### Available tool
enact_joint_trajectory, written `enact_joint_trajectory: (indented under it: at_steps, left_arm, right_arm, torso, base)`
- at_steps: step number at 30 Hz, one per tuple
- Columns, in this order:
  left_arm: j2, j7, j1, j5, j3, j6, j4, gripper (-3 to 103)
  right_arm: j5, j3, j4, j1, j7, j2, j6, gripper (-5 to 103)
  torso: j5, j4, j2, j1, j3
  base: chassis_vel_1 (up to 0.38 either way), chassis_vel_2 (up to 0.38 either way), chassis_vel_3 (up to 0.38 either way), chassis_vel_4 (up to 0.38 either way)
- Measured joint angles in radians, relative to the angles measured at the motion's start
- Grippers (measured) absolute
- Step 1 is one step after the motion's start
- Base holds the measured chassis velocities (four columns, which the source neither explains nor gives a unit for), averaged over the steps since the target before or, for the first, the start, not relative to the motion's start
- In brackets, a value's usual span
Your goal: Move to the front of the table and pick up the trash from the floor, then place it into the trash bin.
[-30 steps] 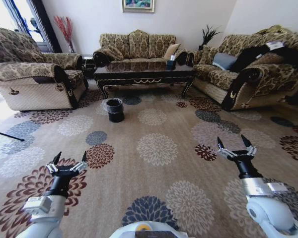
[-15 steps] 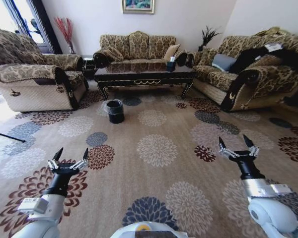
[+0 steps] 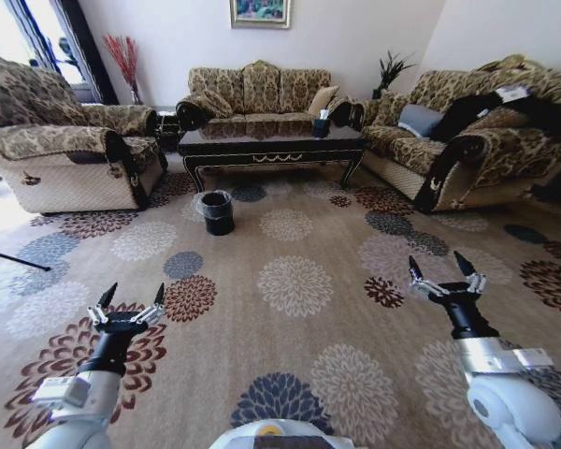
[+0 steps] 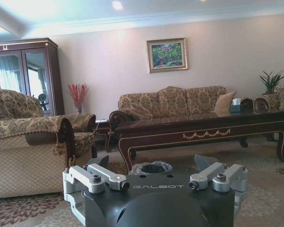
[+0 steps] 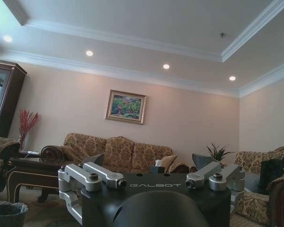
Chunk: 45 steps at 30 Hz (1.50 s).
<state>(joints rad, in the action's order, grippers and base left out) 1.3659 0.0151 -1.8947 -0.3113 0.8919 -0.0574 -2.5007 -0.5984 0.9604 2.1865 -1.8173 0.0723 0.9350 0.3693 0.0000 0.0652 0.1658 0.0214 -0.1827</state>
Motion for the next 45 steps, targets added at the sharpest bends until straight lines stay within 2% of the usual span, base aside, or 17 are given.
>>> enact_joint_trajectory:
  at_steps: [27, 36, 45]
  left_arm:
    - [0.003, 0.0, 0.025, -0.026, -0.004, -0.016, 0.001, 100]
    - [-0.08, -0.003, 0.124, -0.038, -0.022, -0.018, 0.108, 100]
    - [-0.091, -0.012, 0.174, -0.041, -0.056, -0.011, 0.145, 100]
  right_arm:
    - [0.001, -0.001, -0.001, 0.0, 0.001, 0.0, 0.0, 100]
    - [0.001, -0.001, -0.002, 0.0, 0.001, 0.0, 0.0, 100]
    - [0.001, -0.001, -0.002, 0.0, 0.001, 0.0, 0.0, 100]
  torso:
    - [0.0, -0.0001, 0.104, 0.029, -0.075]
    - [-0.0001, 0.0, 0.143, 0.043, -0.1]
    - [0.0, 0.0, 0.175, 0.052, -0.123]
  base:
    - [0.0, 0.0, 0.0, 0.0]
    - [0.0, 0.0, 0.0, 0.0]
    - [0.0, 0.0, 0.0, 0.0]
